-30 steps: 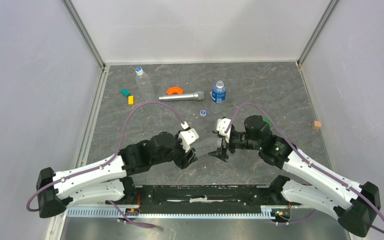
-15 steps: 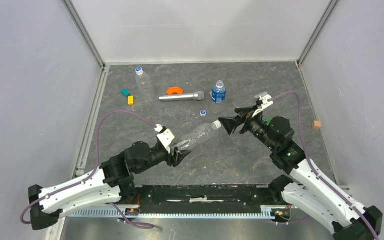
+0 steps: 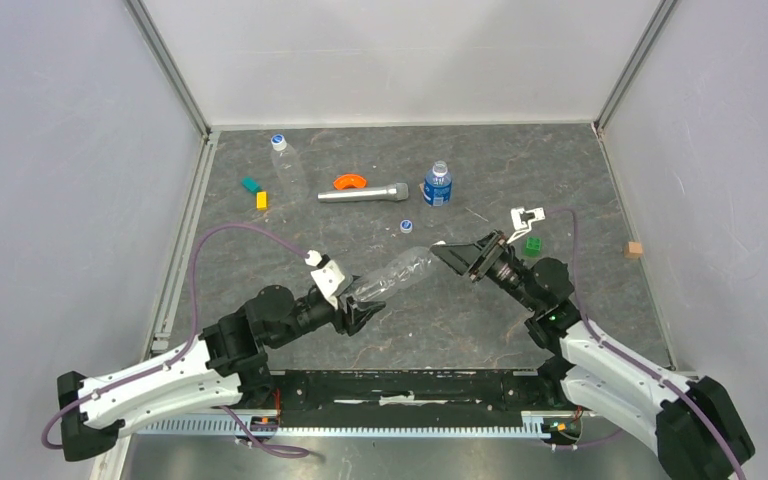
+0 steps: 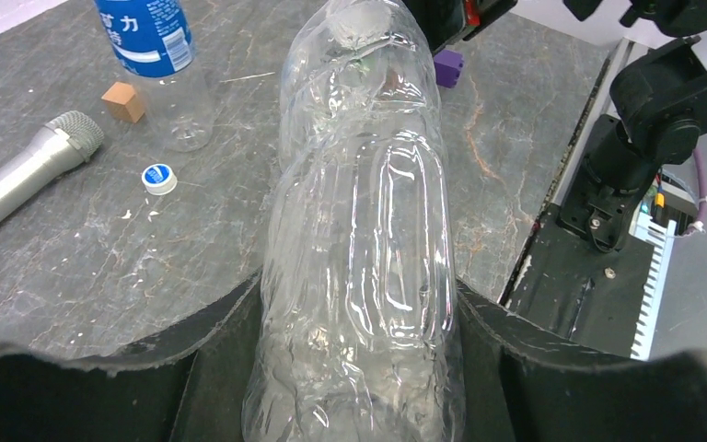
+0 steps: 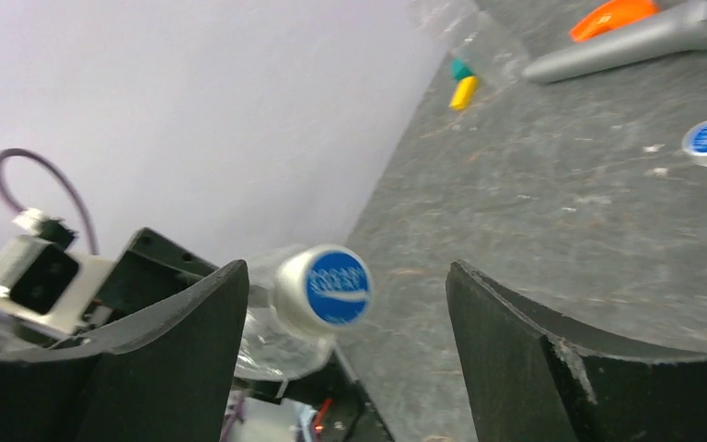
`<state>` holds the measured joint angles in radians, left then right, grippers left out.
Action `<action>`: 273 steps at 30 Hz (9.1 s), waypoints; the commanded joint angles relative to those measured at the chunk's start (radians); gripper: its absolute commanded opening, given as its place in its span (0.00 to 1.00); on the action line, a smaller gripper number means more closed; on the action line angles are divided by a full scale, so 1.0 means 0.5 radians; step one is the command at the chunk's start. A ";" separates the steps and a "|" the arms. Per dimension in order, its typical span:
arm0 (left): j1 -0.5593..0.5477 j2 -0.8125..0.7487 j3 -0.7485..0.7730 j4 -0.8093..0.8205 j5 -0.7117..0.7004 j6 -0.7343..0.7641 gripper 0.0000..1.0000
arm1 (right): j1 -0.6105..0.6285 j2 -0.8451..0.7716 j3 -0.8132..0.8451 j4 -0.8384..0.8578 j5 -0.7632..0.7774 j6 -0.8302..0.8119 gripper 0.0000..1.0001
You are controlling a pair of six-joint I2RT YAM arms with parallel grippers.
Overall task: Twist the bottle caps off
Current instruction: Pick up the plastic bottle from the corner of the board, then unscrew the bottle cap from the plastic bottle.
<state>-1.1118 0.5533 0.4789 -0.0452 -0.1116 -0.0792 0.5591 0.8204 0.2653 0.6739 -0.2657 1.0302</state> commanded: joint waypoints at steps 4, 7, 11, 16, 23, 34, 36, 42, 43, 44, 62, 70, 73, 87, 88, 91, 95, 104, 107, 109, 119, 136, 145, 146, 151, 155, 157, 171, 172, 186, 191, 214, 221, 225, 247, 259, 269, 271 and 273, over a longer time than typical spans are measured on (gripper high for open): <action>0.003 0.027 -0.001 0.182 0.064 0.020 0.14 | 0.002 0.135 -0.005 0.616 -0.191 0.331 0.72; 0.003 0.027 -0.008 0.188 0.069 0.014 0.14 | 0.002 0.141 -0.003 0.619 -0.198 0.336 0.61; 0.005 0.029 -0.011 0.200 0.064 0.014 0.16 | 0.002 0.182 0.019 0.665 -0.275 0.351 0.50; 0.005 0.051 -0.013 0.210 0.057 0.018 0.24 | 0.002 0.206 0.027 0.691 -0.303 0.324 0.15; 0.006 0.100 0.016 0.108 0.036 -0.001 0.80 | 0.001 0.171 0.150 0.456 -0.367 0.033 0.09; 0.004 0.427 0.177 -0.101 0.003 -0.012 1.00 | 0.010 0.145 0.304 0.029 -0.436 -0.455 0.03; 0.003 0.525 0.213 -0.067 0.047 -0.030 1.00 | 0.043 0.182 0.326 0.044 -0.515 -0.569 0.03; 0.005 0.701 0.293 0.021 -0.027 -0.130 1.00 | 0.138 0.196 0.411 -0.229 -0.315 -0.705 0.04; 0.004 0.719 0.292 0.035 -0.059 -0.143 1.00 | 0.152 0.199 0.431 -0.294 -0.257 -0.698 0.04; 0.004 0.734 0.292 0.048 -0.100 -0.155 0.99 | 0.166 0.199 0.436 -0.331 -0.179 -0.673 0.05; -0.020 1.152 0.460 -0.123 -0.273 -0.081 0.72 | 0.368 0.295 0.521 -0.608 0.431 -0.375 0.03; -0.027 1.172 0.391 -0.041 -0.365 -0.018 0.54 | 0.370 0.310 0.521 -0.591 0.376 -0.351 0.03; -0.027 1.160 0.365 -0.045 -0.379 0.000 0.43 | 0.370 0.306 0.522 -0.600 0.353 -0.369 0.04; -0.023 0.748 0.151 -0.096 -0.136 0.244 0.05 | 0.137 0.182 0.657 -0.970 0.090 -0.911 0.68; -0.023 0.725 0.151 -0.119 -0.124 0.285 0.04 | 0.040 0.187 0.659 -0.992 -0.028 -0.922 0.68; -0.022 0.689 0.200 -0.254 -0.110 0.361 0.03 | -0.144 0.186 0.587 -0.850 -0.491 -0.903 0.68; -0.021 0.693 0.286 -0.440 0.076 0.481 0.03 | -0.170 0.212 0.536 -0.613 -1.032 -0.908 0.69; -0.020 0.689 0.363 -0.441 0.323 0.557 0.06 | -0.163 0.235 0.500 -0.800 -1.238 -1.157 0.70; -0.021 0.728 0.392 -0.439 0.353 0.572 0.06 | -0.125 0.281 0.514 -0.882 -1.278 -1.251 0.68; -0.022 0.762 0.412 -0.448 0.374 0.572 0.06 | -0.080 0.295 0.511 -0.862 -1.302 -1.279 0.68; -0.020 0.801 0.425 -0.462 0.362 0.544 0.06 | 0.044 0.360 0.539 -0.900 -1.317 -1.411 0.52; -0.020 0.739 0.387 -0.486 0.315 0.545 0.06 | 0.045 0.299 0.473 -0.754 -1.415 -1.408 0.25; -0.021 0.737 0.376 -0.495 0.309 0.548 0.06 | 0.041 0.248 0.453 -0.697 -1.438 -1.422 0.49; -0.023 0.735 0.378 -0.498 0.309 0.547 0.06 | 0.041 0.242 0.447 -0.683 -1.440 -1.412 0.48; -0.022 0.740 0.380 -0.477 0.312 0.539 0.06 | 0.042 0.251 0.433 -0.634 -1.488 -1.383 0.36; -0.020 0.743 0.376 -0.481 0.301 0.538 0.05 | 0.042 0.262 0.421 -0.638 -1.527 -1.403 0.26; -0.021 0.739 0.372 -0.480 0.299 0.532 0.05 | 0.042 0.253 0.412 -0.641 -1.527 -1.419 0.38; -0.021 0.728 0.363 -0.502 0.309 0.533 0.05 | 0.039 0.228 0.403 -0.719 -1.555 -1.552 0.31; -0.019 0.728 0.361 -0.503 0.306 0.534 0.05 | 0.040 0.227 0.399 -0.721 -1.555 -1.556 0.28; -0.018 0.730 0.378 -0.465 0.475 0.499 0.04 | 0.067 0.035 0.324 -0.710 -1.560 -2.072 0.00; -0.015 0.710 0.401 -0.463 0.621 0.506 0.04 | 0.104 -0.065 0.252 -0.645 -1.584 -2.557 0.00; -0.011 0.733 0.397 -0.514 0.525 0.521 0.05 | 0.112 -0.136 0.117 -0.492 -1.299 -2.689 0.29; -0.011 0.720 0.363 -0.473 0.261 0.528 0.05 | 0.112 -0.288 0.093 -0.456 -0.930 -2.196 0.65; -0.011 0.683 0.259 -0.313 0.191 0.570 0.05 | 0.111 -0.261 0.170 -0.449 -0.875 -1.723 0.70; -0.013 0.616 0.187 -0.250 0.098 0.630 0.08 | 0.017 0.323 0.374 -0.297 -1.213 -0.792 0.50; -0.015 0.605 0.189 -0.253 0.112 0.623 0.08 | 0.017 0.393 0.387 -0.500 -1.085 -0.907 0.55; -0.015 0.602 0.189 -0.262 0.123 0.613 0.08 | 0.017 0.409 0.359 -0.394 -1.134 -0.880 0.41; -0.014 0.599 0.199 -0.276 0.127 0.611 0.08 | 0.017 0.409 0.333 -0.305 -1.166 -0.854 0.38; -0.014 0.596 0.217 -0.284 0.142 0.595 0.08 | 0.017 0.409 0.310 -0.240 -1.206 -0.861 0.27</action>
<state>-1.1202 0.8692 0.5659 -0.2287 -0.0692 0.2085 0.5674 1.0225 0.4343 0.4484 -0.8375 0.5999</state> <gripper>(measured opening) 0.496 0.363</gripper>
